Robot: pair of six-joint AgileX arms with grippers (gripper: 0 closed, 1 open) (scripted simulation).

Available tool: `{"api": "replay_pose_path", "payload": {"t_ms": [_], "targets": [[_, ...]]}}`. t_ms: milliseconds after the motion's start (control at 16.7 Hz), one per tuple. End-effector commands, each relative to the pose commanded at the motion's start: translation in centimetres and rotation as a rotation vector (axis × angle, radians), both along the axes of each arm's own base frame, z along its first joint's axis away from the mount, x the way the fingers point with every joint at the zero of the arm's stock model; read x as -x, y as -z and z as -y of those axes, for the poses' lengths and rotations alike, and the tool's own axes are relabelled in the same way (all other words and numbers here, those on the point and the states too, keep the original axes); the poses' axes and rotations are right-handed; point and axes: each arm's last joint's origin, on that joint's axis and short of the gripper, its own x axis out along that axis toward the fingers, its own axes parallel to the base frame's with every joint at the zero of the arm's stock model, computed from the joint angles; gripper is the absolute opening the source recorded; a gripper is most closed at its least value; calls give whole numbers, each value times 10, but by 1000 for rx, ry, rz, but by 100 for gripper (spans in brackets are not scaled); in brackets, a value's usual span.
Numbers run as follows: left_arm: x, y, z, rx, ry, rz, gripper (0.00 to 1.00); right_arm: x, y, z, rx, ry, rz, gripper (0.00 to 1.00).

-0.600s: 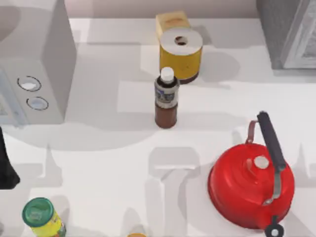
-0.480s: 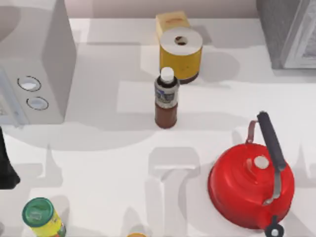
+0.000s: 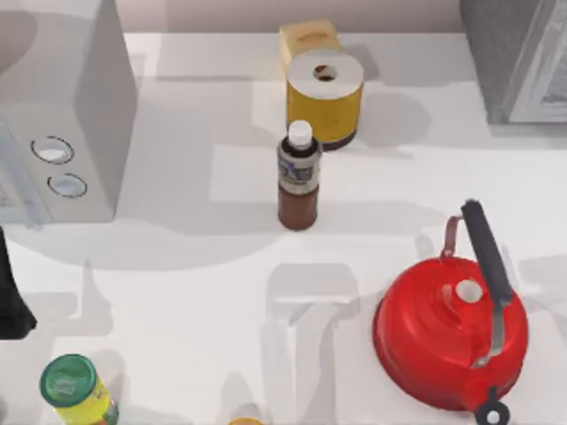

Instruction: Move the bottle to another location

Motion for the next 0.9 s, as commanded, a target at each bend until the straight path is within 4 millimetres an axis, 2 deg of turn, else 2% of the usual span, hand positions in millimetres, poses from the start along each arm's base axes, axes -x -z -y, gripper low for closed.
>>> {"api": "replay_pose_path", "payload": {"t_ms": [240,420,660,900], "targets": [[0,0,0,0,0,0,100,-46,-32,-29,59,-152,-145,100],[0,0,0,0,0,0,100,-92,-38,-65,105,-285,-259,100],[0,0,0,0,0,0,100,-143,-24,-124,153,-451,-379,100],[0,0,0,0,0,0,100,-167,0,-169,183,-564,-463,100]]}}
